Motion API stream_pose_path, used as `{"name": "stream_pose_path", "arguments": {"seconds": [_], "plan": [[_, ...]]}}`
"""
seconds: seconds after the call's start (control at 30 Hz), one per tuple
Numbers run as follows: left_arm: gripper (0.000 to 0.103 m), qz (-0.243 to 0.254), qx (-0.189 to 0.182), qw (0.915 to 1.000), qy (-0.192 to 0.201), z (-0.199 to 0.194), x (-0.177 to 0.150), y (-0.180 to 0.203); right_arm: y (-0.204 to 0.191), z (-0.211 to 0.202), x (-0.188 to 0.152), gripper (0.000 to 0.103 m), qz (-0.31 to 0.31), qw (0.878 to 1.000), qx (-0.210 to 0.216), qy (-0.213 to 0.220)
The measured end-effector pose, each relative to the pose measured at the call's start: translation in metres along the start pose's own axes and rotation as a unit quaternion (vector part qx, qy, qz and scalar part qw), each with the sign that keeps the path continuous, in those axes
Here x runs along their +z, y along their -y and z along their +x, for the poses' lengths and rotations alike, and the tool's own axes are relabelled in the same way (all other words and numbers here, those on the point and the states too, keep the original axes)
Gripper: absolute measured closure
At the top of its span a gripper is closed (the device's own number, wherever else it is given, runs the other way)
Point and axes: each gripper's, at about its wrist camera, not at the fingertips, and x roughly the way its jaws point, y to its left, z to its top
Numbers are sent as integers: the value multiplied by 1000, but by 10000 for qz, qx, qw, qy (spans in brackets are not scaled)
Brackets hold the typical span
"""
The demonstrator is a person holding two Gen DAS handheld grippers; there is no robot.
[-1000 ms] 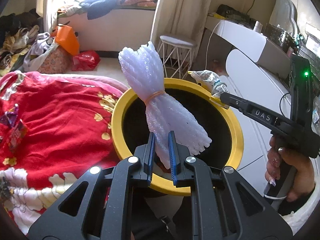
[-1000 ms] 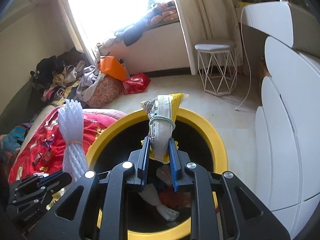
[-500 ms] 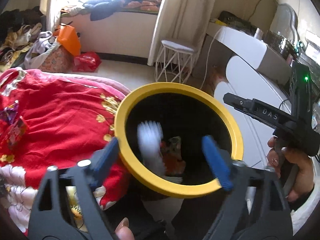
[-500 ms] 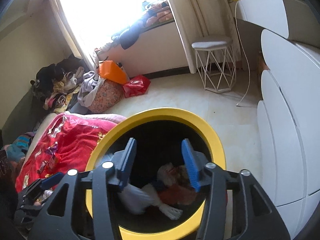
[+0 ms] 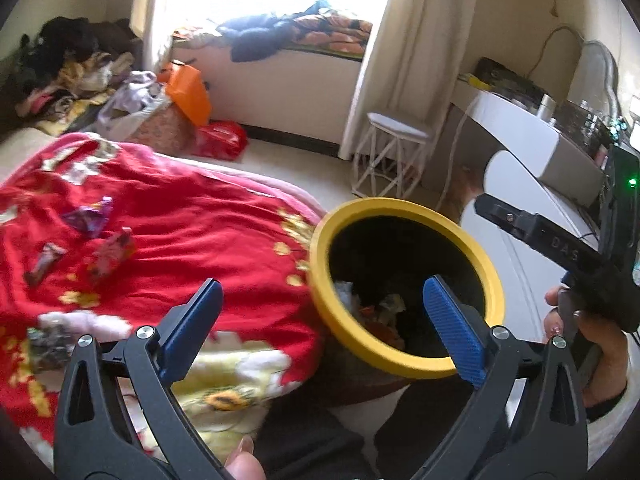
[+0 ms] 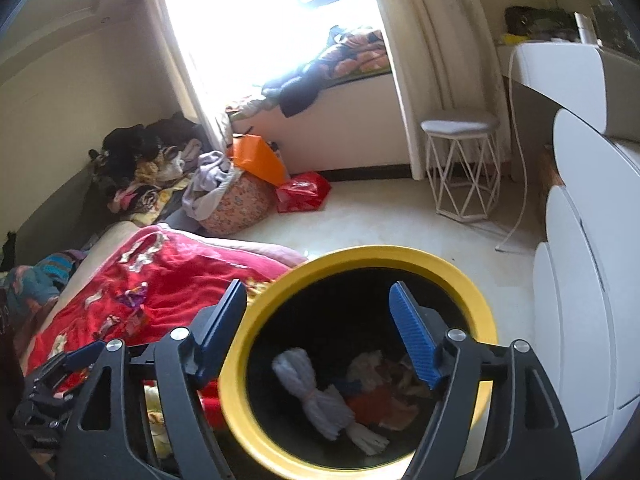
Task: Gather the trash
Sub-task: 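Move both open tools back over the trash on the bedspread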
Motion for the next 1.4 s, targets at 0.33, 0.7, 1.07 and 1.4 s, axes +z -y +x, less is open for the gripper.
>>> {"name": "stream_pose_path", "arguments": {"seconds": [0.33, 0.7, 1.07, 1.4], "plan": [[11, -469, 536, 9968, 362, -39, -1, -47, -50, -5, -6, 28, -479, 9981, 383, -10], [11, -738, 972, 9897, 746, -74, 1, -86, -99, -13, -15, 26, -866, 9935, 735, -16], [11, -963, 1349, 9808, 1028, -111, -5, -126, -151, -19, -24, 24, -1177, 9862, 1163, -100], [11, -1176, 1619, 9735, 1108, -131, -18, -163, -189, -19, -30, 22, -1525, 9790, 1345, -146]]}}
